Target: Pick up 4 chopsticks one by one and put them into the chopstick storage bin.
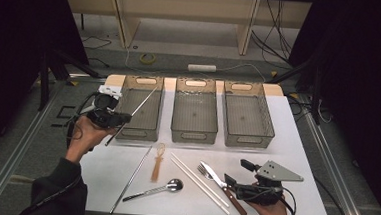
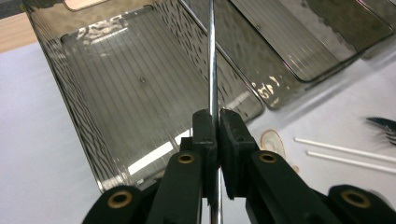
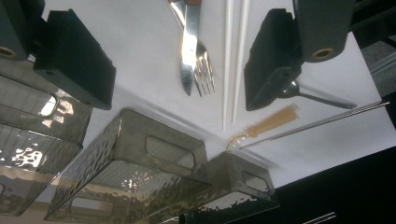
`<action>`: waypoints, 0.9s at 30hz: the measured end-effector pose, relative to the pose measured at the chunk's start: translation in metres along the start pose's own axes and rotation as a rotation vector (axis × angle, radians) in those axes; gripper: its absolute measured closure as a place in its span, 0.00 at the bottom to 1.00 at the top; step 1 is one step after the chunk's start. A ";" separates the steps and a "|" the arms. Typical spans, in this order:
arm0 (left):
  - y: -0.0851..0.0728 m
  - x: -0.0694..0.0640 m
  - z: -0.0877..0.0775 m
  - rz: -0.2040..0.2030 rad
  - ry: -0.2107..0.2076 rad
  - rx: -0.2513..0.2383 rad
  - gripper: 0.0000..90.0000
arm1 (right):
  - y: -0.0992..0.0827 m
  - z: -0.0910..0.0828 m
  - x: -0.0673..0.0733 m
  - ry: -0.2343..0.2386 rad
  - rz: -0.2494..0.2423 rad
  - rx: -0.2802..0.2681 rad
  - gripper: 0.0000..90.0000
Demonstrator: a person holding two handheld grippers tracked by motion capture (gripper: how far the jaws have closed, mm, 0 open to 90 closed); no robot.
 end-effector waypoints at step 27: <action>0.020 0.057 0.038 -0.092 0.082 -0.042 0.94 | -0.001 0.002 0.000 0.005 -0.002 0.009 0.29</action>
Point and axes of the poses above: each handheld gripper's, and its own axes: z roughly forward along the jaws, y roughly out of its top, x roughly to its left, the point moved 4 cm from there along z, roughly forward along the jaws, and after that the axes turned 11 degrees about z, right-handed, at the moved point
